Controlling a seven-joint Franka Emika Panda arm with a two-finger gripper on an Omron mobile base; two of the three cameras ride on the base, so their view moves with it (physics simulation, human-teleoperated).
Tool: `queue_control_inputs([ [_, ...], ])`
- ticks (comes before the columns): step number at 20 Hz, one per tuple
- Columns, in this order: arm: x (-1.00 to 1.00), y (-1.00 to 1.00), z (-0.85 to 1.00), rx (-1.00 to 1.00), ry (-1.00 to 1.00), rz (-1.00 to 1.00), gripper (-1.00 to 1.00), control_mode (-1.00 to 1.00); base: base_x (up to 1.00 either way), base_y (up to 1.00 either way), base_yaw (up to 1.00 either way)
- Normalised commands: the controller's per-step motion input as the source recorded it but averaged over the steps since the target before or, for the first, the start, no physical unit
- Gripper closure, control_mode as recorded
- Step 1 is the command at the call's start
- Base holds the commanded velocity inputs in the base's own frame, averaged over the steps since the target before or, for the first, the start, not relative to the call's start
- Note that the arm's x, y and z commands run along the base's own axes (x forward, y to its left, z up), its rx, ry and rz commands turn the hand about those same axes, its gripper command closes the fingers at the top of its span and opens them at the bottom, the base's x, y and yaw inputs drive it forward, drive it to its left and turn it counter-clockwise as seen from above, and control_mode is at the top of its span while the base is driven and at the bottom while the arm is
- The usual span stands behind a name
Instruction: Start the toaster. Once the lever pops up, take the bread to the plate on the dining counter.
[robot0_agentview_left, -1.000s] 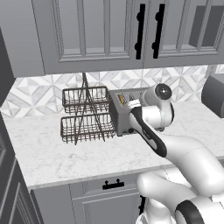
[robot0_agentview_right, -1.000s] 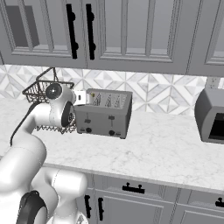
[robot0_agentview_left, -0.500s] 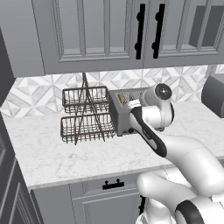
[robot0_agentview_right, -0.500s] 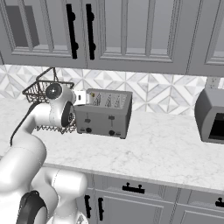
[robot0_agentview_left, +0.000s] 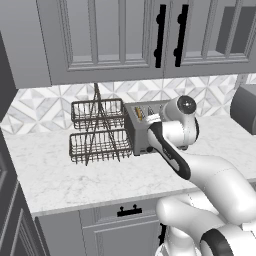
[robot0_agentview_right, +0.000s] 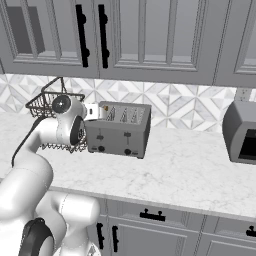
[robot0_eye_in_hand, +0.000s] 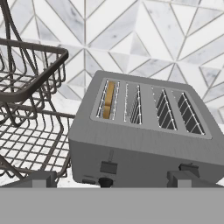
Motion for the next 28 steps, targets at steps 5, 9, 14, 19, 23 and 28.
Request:
queue_control_inputs([
  [5, 0.00, 0.00, 0.00, 0.00, 0.00, 0.00, -1.00, -1.00, 0.00, 0.00, 0.00],
  [9, 0.00, 0.00, 0.00, 0.00, 0.00, 0.00, -1.00, -1.00, 0.00, 0.00, 0.00],
  [14, 0.00, 0.00, 0.00, 0.00, 0.00, 0.00, -1.00, -1.00, 0.00, 0.00, 0.00],
  [19, 0.00, 0.00, 0.00, 0.00, 0.00, 0.00, -1.00, -1.00, 0.00, 0.00, 0.00],
  [23, 0.00, 0.00, 0.00, 0.00, 0.00, 0.00, -1.00, -1.00, 0.00, 0.00, 0.00],
  [28, 0.00, 0.00, 0.00, 0.00, 0.00, 0.00, -1.00, -1.00, 0.00, 0.00, 0.00],
])
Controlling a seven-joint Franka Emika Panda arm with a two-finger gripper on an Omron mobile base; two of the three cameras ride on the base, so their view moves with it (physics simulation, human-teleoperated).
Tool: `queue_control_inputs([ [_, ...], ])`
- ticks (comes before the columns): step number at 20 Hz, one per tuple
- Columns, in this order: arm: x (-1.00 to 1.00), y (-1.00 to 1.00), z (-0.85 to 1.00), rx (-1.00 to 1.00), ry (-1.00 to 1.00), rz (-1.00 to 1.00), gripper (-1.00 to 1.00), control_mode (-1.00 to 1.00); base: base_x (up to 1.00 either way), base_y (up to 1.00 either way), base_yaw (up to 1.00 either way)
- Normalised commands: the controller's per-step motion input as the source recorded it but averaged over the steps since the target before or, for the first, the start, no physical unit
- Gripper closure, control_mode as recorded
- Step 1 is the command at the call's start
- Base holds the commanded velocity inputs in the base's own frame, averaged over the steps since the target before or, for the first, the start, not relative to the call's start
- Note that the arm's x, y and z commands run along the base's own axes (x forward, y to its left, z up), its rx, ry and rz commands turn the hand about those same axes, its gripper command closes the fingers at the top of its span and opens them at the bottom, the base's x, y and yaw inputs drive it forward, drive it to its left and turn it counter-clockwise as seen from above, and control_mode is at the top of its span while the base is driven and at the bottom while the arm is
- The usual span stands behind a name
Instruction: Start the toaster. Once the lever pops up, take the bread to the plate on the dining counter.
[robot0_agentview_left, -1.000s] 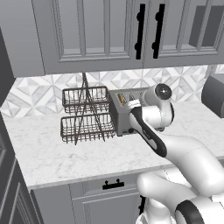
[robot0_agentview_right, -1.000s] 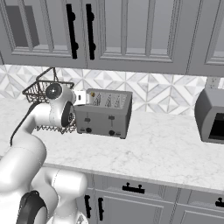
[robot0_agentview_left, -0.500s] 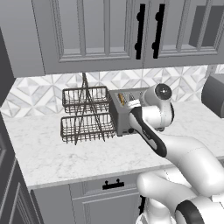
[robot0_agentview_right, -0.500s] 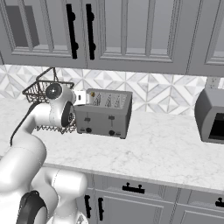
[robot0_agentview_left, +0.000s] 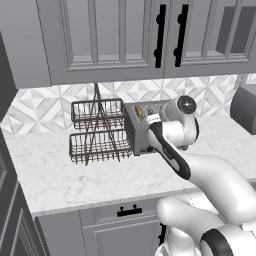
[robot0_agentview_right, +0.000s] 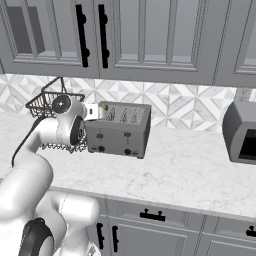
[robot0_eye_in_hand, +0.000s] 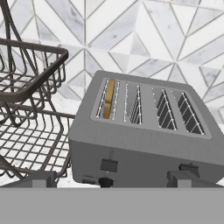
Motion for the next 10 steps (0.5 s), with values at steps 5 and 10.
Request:
queue_control_inputs([
  [5, 0.00, 0.00, 0.00, 0.00, 0.00, 0.00, -1.00, -1.00, 0.00, 0.00, 0.00],
  [10, 0.00, 0.00, 0.00, 0.00, 0.00, 0.00, -1.00, -1.00, 0.00, 0.00, 0.00],
])
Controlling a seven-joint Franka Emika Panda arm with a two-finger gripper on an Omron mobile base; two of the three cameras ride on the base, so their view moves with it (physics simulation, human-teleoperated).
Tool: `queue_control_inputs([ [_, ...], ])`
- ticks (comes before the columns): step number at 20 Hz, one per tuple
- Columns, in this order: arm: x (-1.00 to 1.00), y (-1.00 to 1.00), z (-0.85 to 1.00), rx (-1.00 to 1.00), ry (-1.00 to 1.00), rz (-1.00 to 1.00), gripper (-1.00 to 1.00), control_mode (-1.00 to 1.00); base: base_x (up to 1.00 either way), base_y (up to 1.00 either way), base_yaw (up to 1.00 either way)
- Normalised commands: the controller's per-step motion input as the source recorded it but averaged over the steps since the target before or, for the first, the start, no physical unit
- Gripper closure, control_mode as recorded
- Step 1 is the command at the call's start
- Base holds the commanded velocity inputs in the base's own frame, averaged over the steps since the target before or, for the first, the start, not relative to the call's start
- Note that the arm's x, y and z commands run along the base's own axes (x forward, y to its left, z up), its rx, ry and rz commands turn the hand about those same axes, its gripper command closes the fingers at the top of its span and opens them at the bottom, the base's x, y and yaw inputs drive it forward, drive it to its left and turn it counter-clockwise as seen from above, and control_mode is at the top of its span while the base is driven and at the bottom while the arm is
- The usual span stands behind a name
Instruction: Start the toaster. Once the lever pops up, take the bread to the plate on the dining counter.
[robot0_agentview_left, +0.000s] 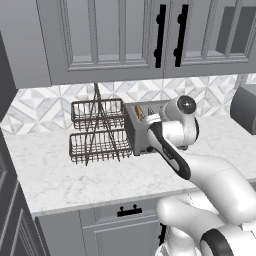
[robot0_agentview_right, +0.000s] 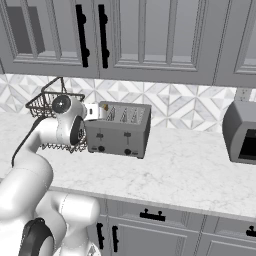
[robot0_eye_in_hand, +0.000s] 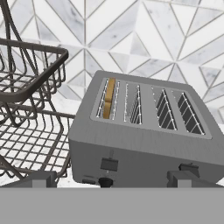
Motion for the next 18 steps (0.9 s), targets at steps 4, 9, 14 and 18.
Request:
queue_control_inputs([
  [4, 0.00, 0.00, 0.00, 0.00, 0.00, 0.00, -1.00, -1.00, 0.00, 0.00, 0.00],
  [9, 0.00, 0.00, 0.00, 0.00, 0.00, 0.00, -1.00, -1.00, 0.00, 0.00, 0.00],
  [14, 0.00, 0.00, 0.00, 0.00, 0.00, 0.00, -1.00, -1.00, 0.00, 0.00, 0.00],
  [18, 0.00, 0.00, 0.00, 0.00, 0.00, 0.00, -1.00, -1.00, 0.00, 0.00, 0.00],
])
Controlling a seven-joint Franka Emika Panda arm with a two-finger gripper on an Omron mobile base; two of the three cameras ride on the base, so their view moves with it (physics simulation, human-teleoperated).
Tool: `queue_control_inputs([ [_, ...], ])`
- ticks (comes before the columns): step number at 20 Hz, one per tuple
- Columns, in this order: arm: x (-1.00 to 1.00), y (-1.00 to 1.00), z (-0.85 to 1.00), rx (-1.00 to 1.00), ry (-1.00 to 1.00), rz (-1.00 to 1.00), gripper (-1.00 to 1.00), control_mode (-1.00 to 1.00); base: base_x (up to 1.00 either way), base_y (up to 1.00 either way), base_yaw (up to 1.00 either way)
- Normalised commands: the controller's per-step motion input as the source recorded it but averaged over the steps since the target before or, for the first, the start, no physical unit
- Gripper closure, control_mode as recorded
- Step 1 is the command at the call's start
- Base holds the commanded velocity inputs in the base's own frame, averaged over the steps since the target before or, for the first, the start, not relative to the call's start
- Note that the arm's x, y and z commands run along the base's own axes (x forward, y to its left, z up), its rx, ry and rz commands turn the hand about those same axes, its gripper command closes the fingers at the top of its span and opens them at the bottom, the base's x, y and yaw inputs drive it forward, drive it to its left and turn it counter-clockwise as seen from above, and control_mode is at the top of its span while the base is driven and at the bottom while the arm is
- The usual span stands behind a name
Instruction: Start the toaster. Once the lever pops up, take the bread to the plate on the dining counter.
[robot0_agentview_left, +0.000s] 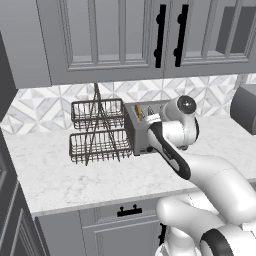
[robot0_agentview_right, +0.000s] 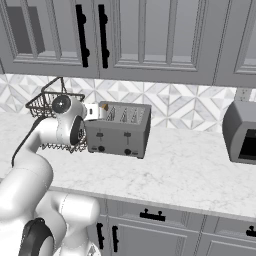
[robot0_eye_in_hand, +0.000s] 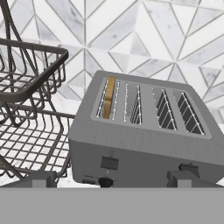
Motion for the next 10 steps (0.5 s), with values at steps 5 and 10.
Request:
queue_control_inputs([
  [5, 0.00, 0.00, 0.00, 0.00, 0.00, 0.00, -1.00, -1.00, 0.00, 0.00, 0.00],
  [10, 0.00, 0.00, 0.00, 0.00, 0.00, 0.00, -1.00, -1.00, 0.00, 0.00, 0.00],
])
